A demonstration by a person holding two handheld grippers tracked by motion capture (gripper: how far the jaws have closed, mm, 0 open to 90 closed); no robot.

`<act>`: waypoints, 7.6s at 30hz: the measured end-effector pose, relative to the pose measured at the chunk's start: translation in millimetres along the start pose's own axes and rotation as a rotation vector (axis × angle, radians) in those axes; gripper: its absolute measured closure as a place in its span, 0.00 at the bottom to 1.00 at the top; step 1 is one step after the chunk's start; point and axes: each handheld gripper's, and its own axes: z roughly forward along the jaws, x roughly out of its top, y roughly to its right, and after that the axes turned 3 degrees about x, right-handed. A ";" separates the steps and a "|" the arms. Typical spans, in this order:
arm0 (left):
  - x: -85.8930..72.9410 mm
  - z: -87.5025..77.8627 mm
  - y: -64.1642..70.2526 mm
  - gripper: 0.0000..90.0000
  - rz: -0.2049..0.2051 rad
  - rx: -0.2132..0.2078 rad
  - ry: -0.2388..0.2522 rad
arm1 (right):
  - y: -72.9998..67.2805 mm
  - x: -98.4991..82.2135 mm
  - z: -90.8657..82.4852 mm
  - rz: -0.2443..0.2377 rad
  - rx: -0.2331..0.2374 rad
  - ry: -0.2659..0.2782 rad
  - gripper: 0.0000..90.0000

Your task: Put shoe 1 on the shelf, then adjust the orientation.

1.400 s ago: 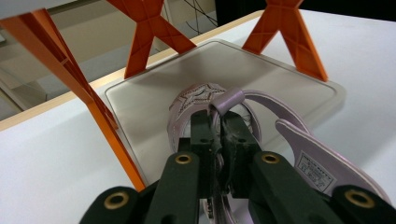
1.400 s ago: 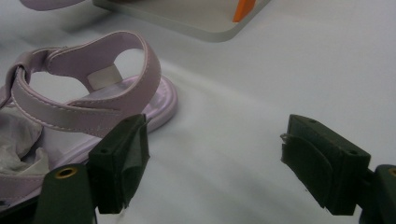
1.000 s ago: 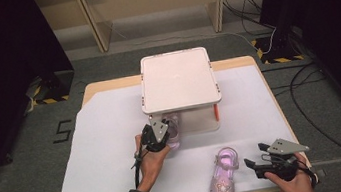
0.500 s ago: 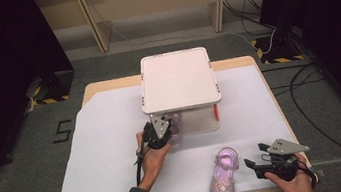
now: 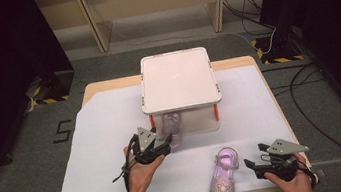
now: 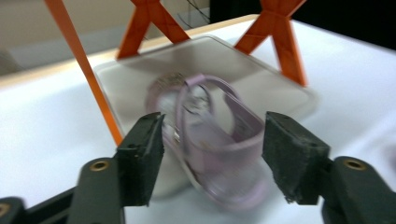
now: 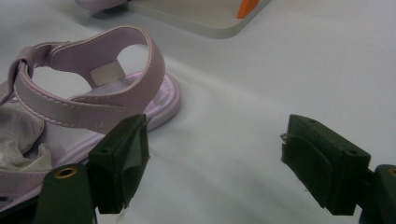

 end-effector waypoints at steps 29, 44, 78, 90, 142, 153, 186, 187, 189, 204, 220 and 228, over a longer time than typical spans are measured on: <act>-33.4 32.2 9.6 0.47 0.061 -0.023 -0.167 | -0.8 0.9 -1.7 0.001 -0.002 0.009 0.26; -30.4 45.0 12.3 0.50 0.053 0.015 -0.145 | -1.3 1.3 -1.6 -0.006 -0.006 0.012 0.26; -15.8 81.0 13.5 0.52 0.022 0.075 -0.148 | -1.4 1.3 -1.9 -0.006 -0.003 0.013 0.26; -11.9 80.1 11.5 0.50 0.015 0.084 -0.154 | -0.7 1.1 -2.5 -0.004 -0.004 0.015 0.26; -53.7 -40.2 69.6 0.17 -0.014 -0.277 -0.123 | 0.6 0.2 -9.1 -0.001 -0.010 0.073 0.28; -57.4 -52.1 89.2 0.17 0.013 -0.337 -0.127 | 0.2 1.3 -9.3 -0.005 -0.010 0.079 0.28; -73.2 -41.3 159.1 0.20 0.196 -0.404 -0.180 | -24.2 41.4 43.0 -0.146 0.072 0.012 0.52; -72.6 -39.9 155.6 0.17 0.185 -0.401 -0.191 | -23.8 40.4 42.4 -0.152 0.068 0.003 0.54; -71.7 -39.7 152.4 0.16 0.174 -0.410 -0.201 | -23.4 39.5 41.9 -0.150 0.070 -0.004 0.57; -62.5 -47.6 100.9 0.16 0.157 -0.336 -0.246 | -22.9 28.1 12.4 -0.125 0.163 -0.029 0.62; -53.6 -27.5 55.1 0.16 0.046 -0.204 -0.245 | -31.8 20.6 2.6 -0.176 0.254 -0.047 0.60; -49.9 -7.0 43.8 0.25 -0.027 -0.172 -0.245 | -40.5 18.3 4.4 -0.213 0.302 -0.059 0.60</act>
